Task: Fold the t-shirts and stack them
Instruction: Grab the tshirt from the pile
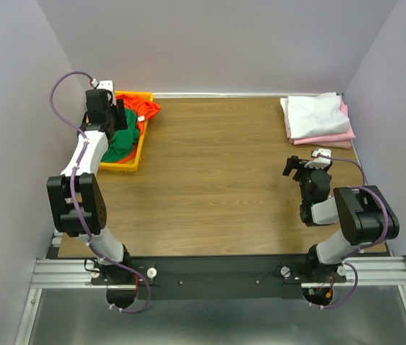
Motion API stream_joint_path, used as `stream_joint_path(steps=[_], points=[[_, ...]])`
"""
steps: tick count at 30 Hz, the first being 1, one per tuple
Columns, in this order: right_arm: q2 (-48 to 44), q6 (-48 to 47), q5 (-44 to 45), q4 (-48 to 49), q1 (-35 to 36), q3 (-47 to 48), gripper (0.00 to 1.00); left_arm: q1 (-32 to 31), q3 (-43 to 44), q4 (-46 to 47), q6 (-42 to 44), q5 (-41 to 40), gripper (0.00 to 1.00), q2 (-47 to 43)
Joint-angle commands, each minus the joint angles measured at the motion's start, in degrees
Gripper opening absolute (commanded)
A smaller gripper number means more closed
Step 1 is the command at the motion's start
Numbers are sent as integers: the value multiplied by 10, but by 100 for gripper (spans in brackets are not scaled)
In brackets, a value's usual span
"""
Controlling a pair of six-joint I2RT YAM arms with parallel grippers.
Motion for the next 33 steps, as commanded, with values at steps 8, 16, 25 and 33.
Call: stream_joint_path(steps=[8,16,25,33], points=[[6,0,7,15,-3,4,100,3,9,-10,13,10,75,16],[6,0,8,15,-2,3,100,3,37,-59,2,-16,75,81],[6,0,8,15,-3,3,100,3,53,-76,5,-6,73,141],[7,0,8,15,-2,3,100,3,67,-84,6,-5,70,174]])
